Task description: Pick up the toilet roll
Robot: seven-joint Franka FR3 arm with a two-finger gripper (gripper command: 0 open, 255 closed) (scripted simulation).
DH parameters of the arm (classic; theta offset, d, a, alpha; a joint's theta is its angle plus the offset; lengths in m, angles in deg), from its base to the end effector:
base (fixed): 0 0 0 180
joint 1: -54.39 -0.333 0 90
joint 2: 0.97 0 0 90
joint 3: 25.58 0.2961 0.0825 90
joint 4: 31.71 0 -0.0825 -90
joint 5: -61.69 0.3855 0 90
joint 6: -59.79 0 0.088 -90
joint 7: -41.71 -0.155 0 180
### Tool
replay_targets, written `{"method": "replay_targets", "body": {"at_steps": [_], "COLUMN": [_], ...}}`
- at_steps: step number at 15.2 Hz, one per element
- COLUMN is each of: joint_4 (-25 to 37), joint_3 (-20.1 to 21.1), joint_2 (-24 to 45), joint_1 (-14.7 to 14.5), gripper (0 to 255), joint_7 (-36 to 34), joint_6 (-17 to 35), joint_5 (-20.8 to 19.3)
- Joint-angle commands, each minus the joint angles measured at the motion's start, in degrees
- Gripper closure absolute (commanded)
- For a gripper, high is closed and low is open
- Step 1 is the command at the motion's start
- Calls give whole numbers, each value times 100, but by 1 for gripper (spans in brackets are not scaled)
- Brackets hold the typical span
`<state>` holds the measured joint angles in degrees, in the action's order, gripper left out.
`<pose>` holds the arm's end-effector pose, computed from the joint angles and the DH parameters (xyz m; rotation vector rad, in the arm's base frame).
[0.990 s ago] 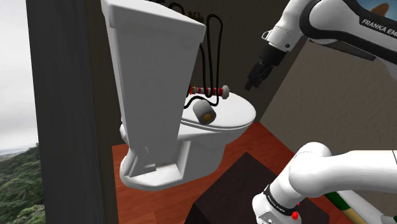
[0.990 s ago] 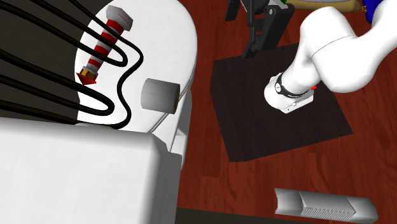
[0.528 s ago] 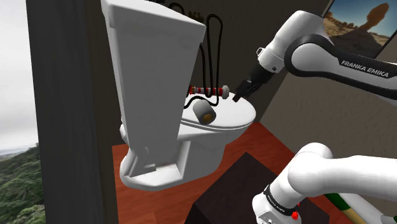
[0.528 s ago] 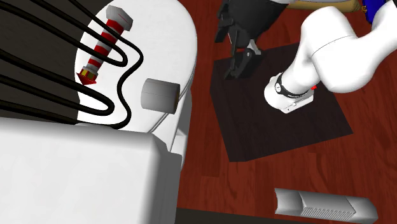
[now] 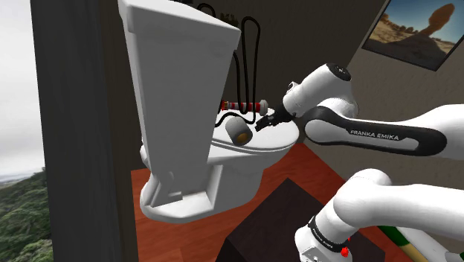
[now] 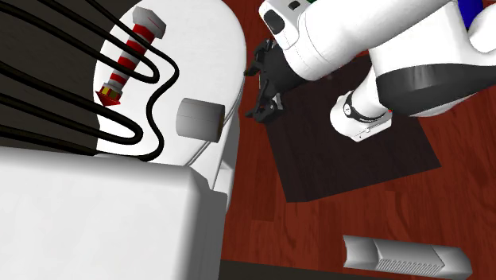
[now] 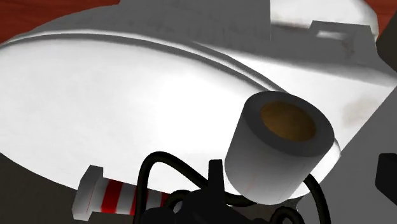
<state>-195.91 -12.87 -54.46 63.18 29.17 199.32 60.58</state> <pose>0.3539 0.0074 0.4175 2.8947 -0.2650 0.7517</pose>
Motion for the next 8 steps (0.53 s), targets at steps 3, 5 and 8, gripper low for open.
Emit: {"method": "replay_targets", "body": {"at_steps": [3, 5, 8], "joint_4": [-574, -663, -729], "joint_3": [940, 1772, 2147], "joint_2": [748, 1202, 1384], "joint_1": [864, 1752, 2113], "gripper": [0, 0, 0], "joint_7": [-933, -1548, -1733], "joint_6": [2128, 3167, 3554], "joint_5": [-378, -663, -713]}}
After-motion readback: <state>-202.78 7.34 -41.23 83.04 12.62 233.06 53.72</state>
